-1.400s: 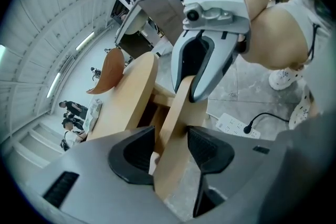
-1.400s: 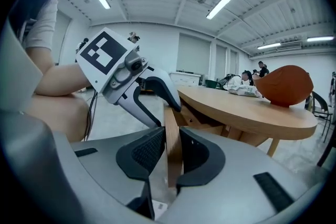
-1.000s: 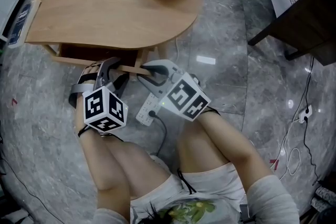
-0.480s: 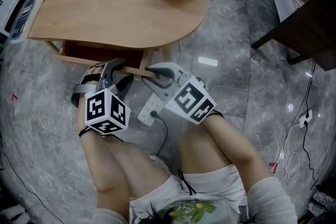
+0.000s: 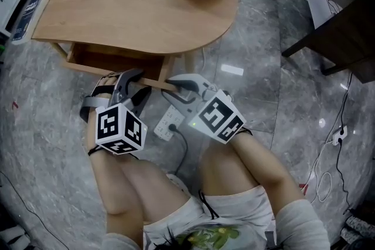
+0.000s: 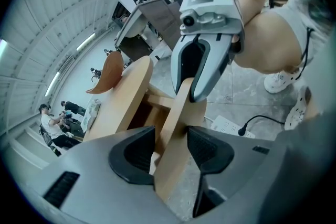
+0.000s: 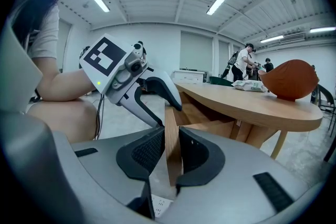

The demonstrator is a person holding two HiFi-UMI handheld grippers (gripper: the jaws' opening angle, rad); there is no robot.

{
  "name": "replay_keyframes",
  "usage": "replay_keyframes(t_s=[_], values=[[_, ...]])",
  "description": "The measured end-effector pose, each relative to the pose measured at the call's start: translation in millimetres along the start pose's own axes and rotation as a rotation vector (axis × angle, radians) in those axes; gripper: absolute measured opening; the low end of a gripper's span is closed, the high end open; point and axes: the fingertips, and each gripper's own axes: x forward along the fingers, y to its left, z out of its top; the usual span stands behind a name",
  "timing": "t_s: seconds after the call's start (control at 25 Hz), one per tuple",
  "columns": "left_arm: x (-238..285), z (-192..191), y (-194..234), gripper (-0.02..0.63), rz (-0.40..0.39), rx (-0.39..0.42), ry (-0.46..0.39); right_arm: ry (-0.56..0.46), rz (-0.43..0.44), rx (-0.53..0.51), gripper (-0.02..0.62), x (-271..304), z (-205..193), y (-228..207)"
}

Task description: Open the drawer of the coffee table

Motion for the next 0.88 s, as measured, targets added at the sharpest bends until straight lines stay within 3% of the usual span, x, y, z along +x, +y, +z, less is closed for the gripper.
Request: replay_keyframes(t_s=[0.88], values=[[-5.5, -0.6, -4.5, 0.195, 0.007, 0.007, -0.010, 0.016, 0.033, 0.011, 0.084, -1.1, 0.5, 6.8]])
